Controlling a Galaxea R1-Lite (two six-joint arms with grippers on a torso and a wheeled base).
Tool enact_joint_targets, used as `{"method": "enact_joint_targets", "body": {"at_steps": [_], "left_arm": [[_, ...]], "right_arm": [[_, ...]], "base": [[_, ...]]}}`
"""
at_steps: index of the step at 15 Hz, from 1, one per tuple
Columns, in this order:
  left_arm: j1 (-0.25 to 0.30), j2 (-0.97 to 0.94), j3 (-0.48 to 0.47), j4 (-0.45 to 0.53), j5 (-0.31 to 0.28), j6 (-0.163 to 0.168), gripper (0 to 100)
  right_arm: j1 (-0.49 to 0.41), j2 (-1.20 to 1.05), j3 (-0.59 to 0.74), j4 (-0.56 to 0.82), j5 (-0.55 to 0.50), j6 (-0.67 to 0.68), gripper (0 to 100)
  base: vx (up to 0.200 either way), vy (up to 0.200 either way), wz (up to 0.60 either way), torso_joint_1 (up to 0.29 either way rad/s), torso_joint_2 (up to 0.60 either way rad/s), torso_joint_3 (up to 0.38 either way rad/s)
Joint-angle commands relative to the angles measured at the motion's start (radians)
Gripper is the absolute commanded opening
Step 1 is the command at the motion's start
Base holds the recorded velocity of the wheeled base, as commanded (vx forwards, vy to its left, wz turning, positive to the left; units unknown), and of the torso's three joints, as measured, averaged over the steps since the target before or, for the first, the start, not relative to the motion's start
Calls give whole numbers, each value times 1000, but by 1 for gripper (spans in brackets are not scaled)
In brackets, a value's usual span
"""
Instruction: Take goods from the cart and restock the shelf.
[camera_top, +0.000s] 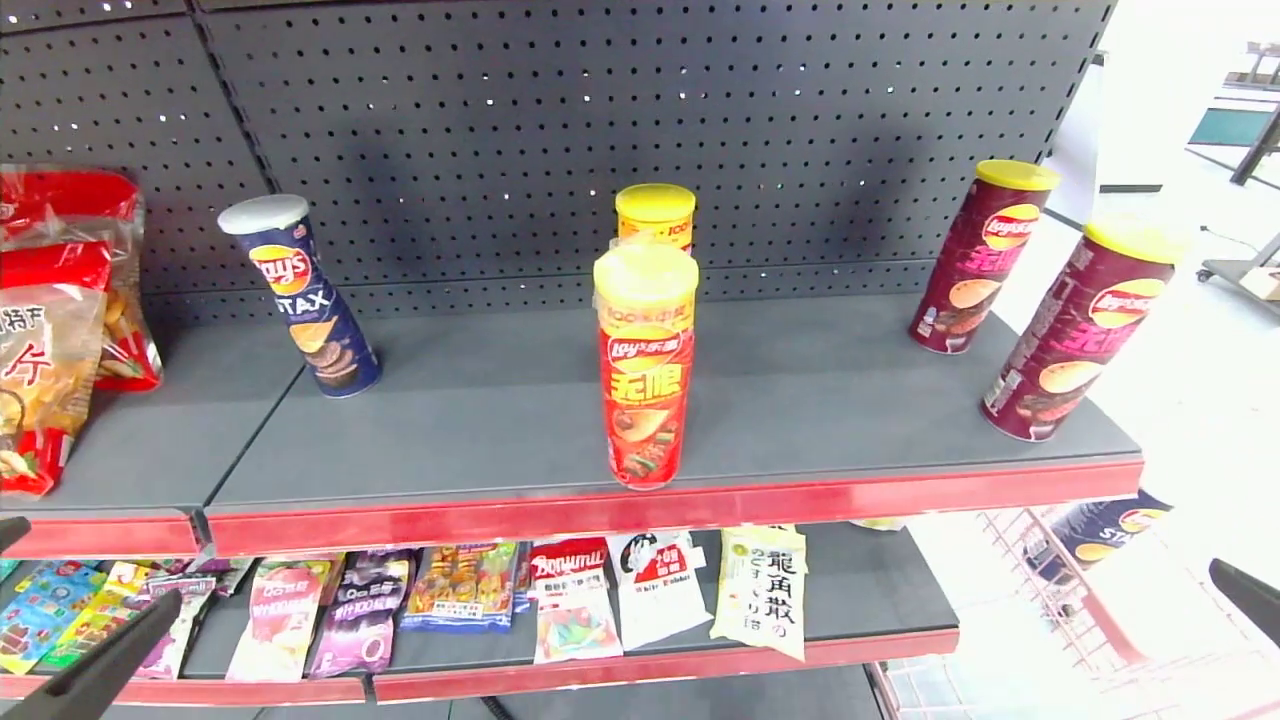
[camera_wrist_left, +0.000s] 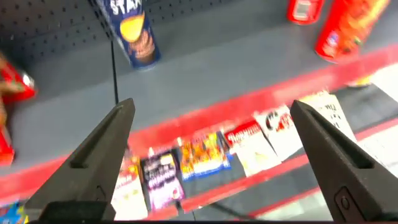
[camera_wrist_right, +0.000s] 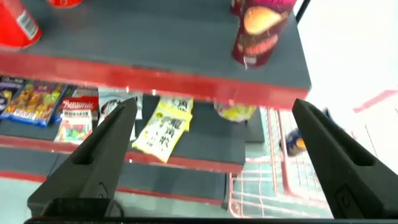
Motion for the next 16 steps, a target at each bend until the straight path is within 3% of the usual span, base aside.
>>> {"method": "enact_joint_targets", "body": {"at_steps": [1, 7, 16], "left_arm": [[2, 3, 1, -1, 4, 1, 100], [3, 4, 4, -1, 21, 2, 100], [3, -60, 18, -1, 17, 30, 100]], "right_arm": [[1, 11, 3, 0, 0, -1, 100], [2, 14, 1, -2, 0, -15, 100], [2, 15, 4, -2, 2, -15, 100]], "base": [[0, 0, 0, 0, 0, 0], [0, -200, 0, 9, 2, 2], [0, -178, 0, 2, 3, 3]]}}
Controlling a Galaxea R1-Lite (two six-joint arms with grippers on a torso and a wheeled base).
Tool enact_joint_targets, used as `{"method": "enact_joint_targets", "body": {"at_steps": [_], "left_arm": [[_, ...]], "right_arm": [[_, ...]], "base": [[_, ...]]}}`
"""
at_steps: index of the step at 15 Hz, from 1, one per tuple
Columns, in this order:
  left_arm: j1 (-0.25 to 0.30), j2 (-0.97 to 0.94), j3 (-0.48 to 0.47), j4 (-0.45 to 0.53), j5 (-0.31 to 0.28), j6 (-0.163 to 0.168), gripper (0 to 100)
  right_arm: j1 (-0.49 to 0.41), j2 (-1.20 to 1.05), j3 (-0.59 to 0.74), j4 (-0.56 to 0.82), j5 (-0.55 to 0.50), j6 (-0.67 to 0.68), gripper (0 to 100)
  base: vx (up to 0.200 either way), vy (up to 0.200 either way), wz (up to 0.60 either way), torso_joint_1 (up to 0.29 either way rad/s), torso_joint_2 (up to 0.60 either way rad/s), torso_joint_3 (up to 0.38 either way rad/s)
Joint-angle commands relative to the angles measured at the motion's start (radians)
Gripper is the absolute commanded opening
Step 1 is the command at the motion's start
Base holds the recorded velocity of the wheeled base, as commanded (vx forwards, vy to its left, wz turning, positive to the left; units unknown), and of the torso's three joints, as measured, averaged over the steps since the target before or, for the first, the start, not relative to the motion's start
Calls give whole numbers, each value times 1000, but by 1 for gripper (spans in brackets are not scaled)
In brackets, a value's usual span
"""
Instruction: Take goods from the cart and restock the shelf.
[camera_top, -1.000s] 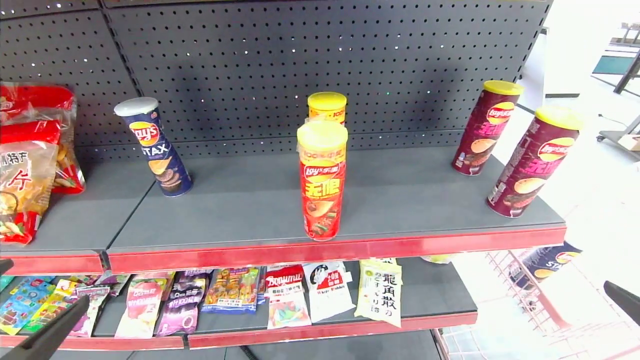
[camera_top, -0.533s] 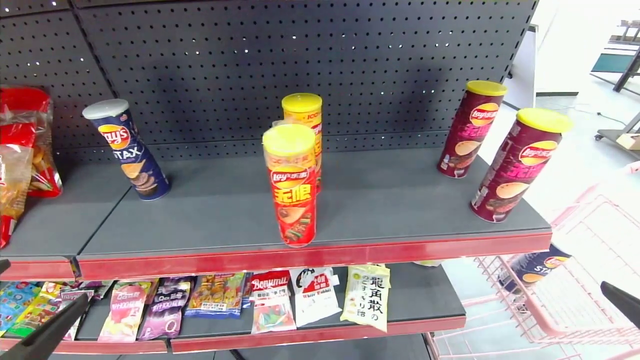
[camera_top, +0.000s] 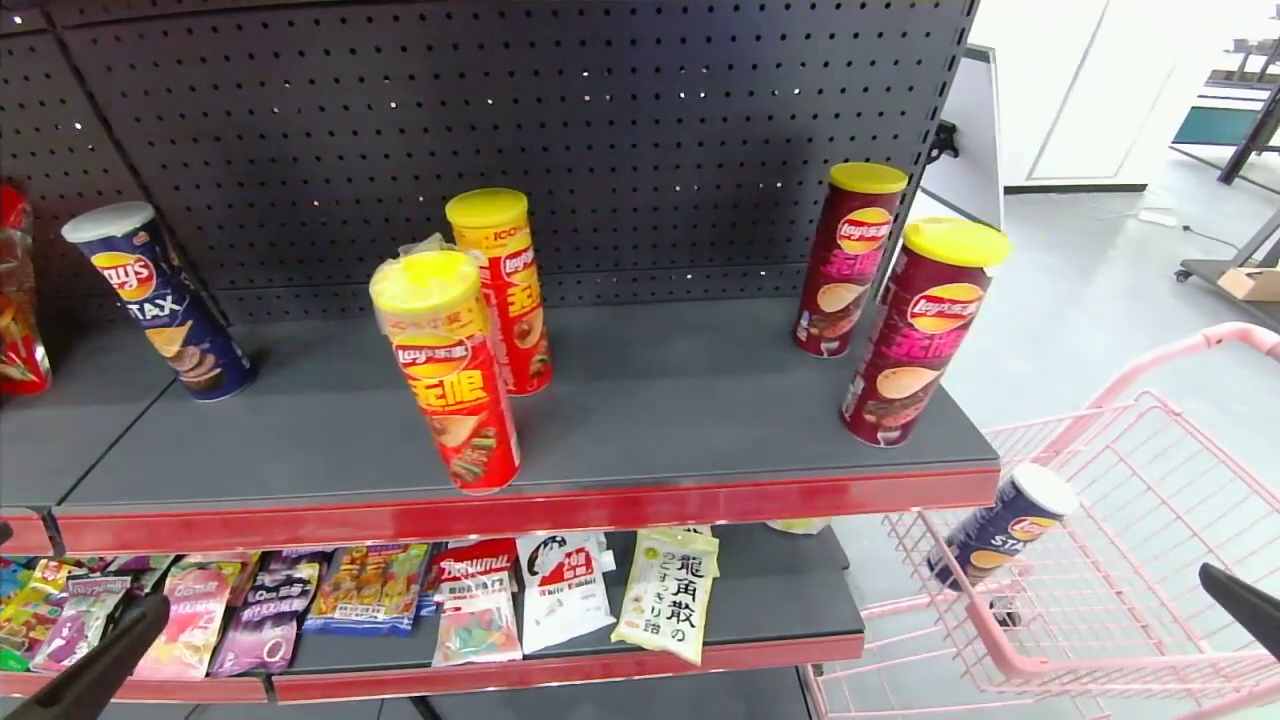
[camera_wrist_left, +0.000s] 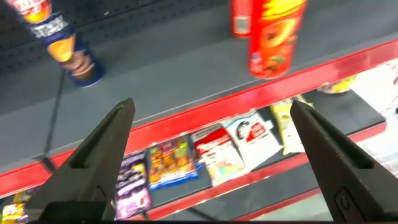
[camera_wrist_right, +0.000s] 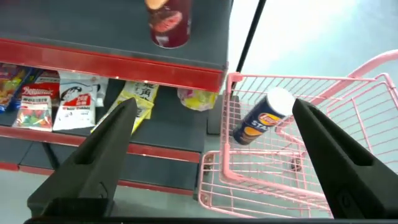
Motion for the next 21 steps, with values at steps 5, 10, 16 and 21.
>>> {"method": "enact_joint_targets", "body": {"at_steps": [5, 10, 16, 21], "left_arm": [[-5, -220, 22, 148, -30, 0, 100], [-6, -258, 21, 176, -30, 0, 100], [-8, -275, 22, 176, -31, 0, 100], [-8, -286, 22, 178, -31, 0, 100]], "right_arm": [[1, 1, 23, -1, 2, 1, 100], [1, 8, 25, -2, 10, 1, 100], [1, 20, 36, -8, 7, 0, 100], [-2, 21, 57, -8, 5, 0, 100]], "base": [[0, 0, -120, 0, 0, 1], [0, 0, -600, 3, 6, 1], [0, 0, -300, 1, 3, 0], [0, 0, 0, -60, 143, 82]]}}
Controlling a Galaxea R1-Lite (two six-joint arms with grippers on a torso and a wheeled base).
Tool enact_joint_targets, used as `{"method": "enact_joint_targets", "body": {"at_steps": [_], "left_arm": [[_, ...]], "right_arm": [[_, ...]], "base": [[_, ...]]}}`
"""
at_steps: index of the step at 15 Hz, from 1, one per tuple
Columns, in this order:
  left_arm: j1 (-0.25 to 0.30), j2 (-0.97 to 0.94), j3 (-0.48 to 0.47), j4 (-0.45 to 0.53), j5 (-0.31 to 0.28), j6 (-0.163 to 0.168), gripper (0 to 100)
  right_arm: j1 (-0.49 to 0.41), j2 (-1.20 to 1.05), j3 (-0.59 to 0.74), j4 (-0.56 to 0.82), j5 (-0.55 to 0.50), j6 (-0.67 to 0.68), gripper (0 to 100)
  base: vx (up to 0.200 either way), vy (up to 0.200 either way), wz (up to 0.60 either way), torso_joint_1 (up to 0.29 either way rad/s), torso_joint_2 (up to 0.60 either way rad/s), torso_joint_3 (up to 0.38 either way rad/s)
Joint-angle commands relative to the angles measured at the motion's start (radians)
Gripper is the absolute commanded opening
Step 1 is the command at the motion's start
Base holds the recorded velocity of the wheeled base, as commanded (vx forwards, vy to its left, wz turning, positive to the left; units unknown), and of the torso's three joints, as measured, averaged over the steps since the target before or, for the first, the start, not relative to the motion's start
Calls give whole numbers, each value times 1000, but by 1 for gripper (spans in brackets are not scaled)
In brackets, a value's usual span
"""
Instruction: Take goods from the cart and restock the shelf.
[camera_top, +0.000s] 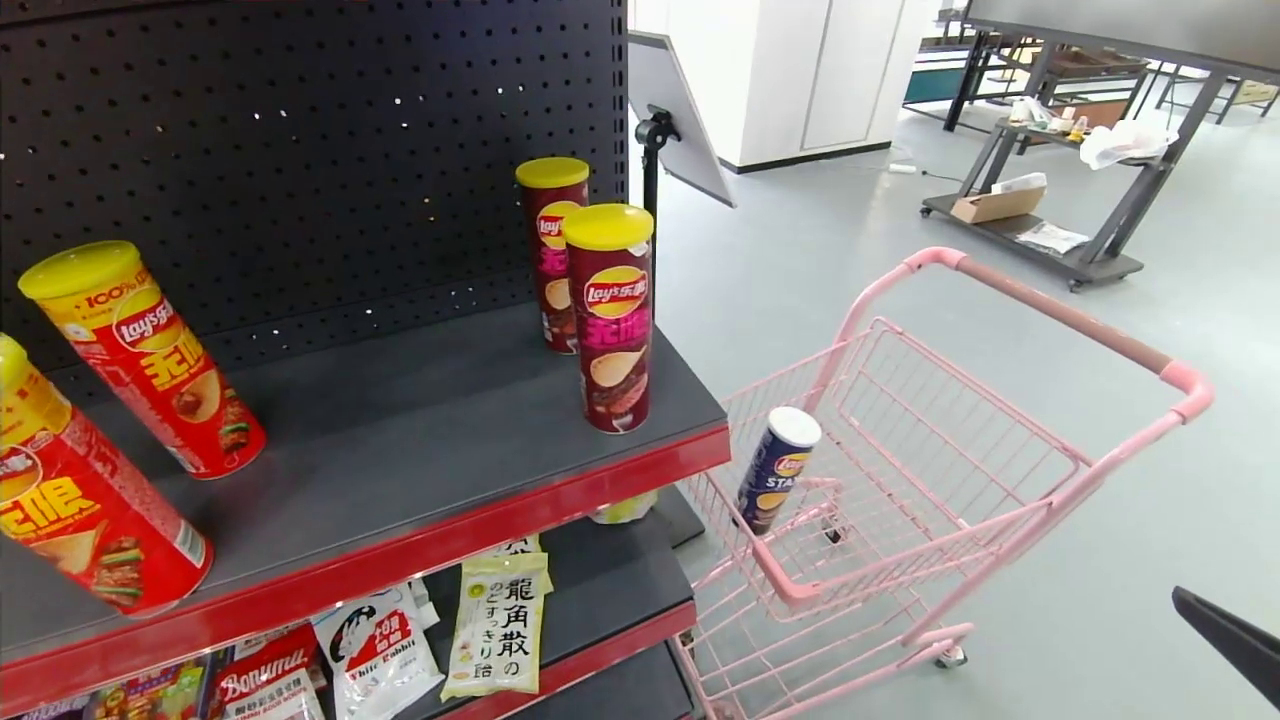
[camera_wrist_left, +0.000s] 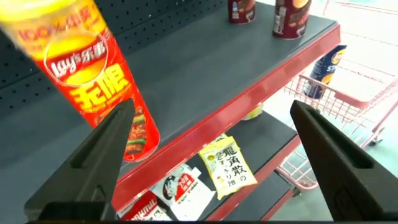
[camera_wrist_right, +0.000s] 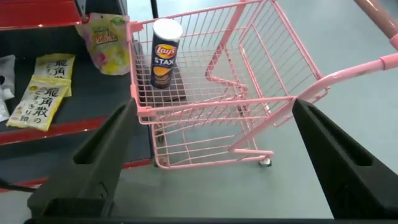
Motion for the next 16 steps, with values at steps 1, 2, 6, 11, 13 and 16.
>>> {"method": "enact_joint_targets", "body": {"at_steps": [1, 2, 6, 11, 13, 16], "left_arm": [[0, -8, 0, -1, 0, 0, 100], [0, -11, 0, 2, 0, 0, 100], [0, -16, 1, 5, 0, 0, 100], [0, -18, 3, 5, -14, 0, 100], [0, -19, 4, 5, -14, 0, 100], [1, -41, 6, 5, -12, 0, 100]], "right_arm": [[0, -1, 12, 0, 1, -1, 100], [0, -3, 21, -1, -1, -1, 100], [0, -4, 25, -1, -1, -1, 100], [0, -4, 28, 3, 1, -2, 100], [-3, 0, 46, 8, -4, -1, 100], [-12, 49, 71, -3, -6, 2, 100]], "base": [[0, 0, 0, -139, 349, 203], [0, 0, 0, -129, 354, 203], [0, 0, 0, -141, 363, 215], [0, 0, 0, -153, 414, 251], [0, 0, 0, -181, 527, 339], [0, 0, 0, -120, 369, 245]]}}
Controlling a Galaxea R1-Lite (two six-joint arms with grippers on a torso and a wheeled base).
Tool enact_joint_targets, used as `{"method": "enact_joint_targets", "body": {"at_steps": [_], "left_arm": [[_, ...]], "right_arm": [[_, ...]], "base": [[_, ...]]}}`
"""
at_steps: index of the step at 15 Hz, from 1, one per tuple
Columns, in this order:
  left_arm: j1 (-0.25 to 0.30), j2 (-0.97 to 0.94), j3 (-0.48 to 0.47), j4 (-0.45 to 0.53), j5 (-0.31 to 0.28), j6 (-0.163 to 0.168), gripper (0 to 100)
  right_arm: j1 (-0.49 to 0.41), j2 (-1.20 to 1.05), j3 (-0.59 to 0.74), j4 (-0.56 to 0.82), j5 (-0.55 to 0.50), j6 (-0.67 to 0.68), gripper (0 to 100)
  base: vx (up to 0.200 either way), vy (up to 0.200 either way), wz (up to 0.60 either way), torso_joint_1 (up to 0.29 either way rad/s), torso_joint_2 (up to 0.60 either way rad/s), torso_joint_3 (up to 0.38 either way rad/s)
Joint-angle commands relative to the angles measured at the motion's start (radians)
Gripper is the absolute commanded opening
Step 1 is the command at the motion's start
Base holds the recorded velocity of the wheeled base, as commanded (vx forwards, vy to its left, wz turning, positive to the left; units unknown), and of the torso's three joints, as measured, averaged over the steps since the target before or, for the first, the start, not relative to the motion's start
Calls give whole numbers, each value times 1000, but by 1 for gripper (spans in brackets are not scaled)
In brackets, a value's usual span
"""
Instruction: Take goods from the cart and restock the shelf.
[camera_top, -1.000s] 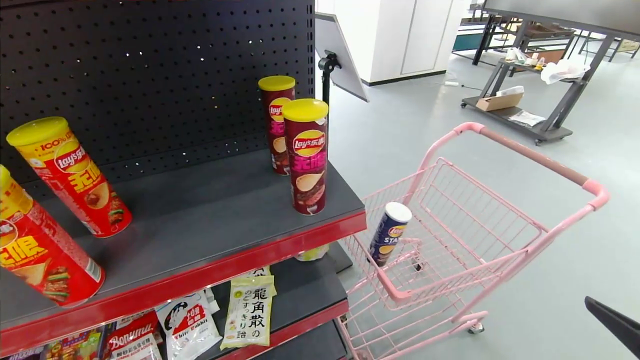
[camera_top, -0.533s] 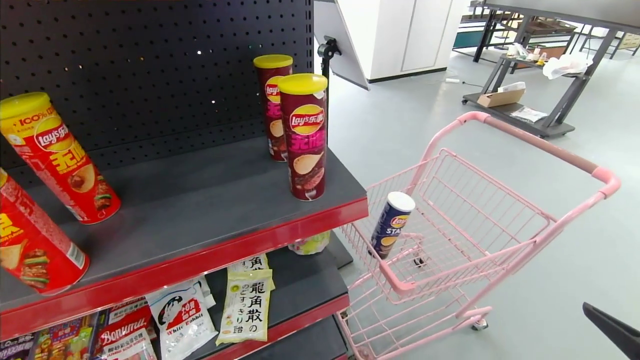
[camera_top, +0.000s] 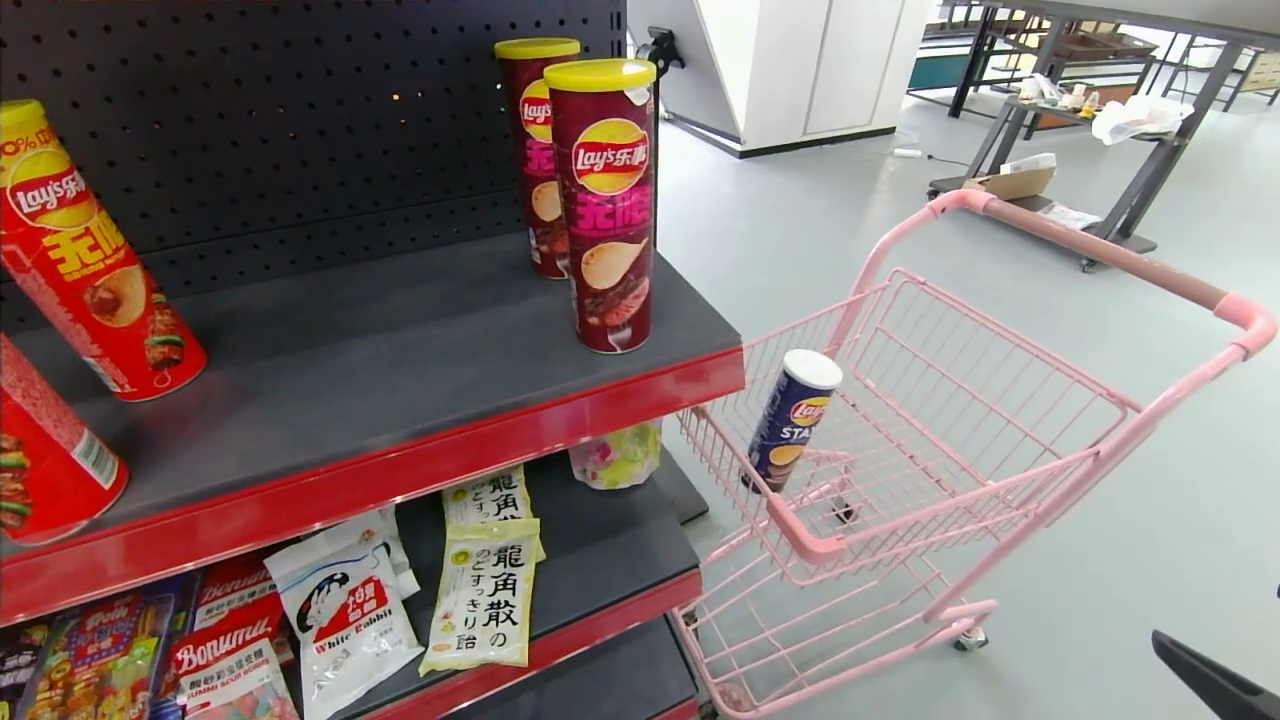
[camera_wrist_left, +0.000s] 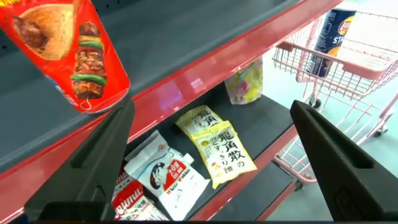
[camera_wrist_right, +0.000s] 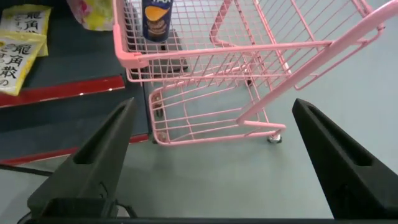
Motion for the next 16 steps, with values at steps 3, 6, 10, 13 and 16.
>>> {"method": "enact_joint_targets", "body": {"at_steps": [3, 6, 10, 13, 16], "left_arm": [[1, -51, -1, 5, 10, -11, 100], [4, -110, -25, 85, 10, -45, 100], [6, -137, -45, 115, 44, -91, 100], [6, -124, -47, 115, 45, -91, 100], [6, -108, -47, 115, 45, -91, 100]], "right_arm": [[22, 360, -108, -155, 15, 92, 100], [80, 685, -182, -454, 52, 115, 100], [122, 1010, -278, -692, 70, 122, 100], [177, 1205, -426, -701, 128, 126, 100], [197, 1311, -509, -702, 162, 126, 100]], "base": [[0, 0, 0, -21, 60, 39], [0, 0, 0, 0, 0, 0], [0, 0, 0, 0, 0, 0], [0, 0, 0, 0, 0, 0], [0, 0, 0, 0, 0, 0]]}}
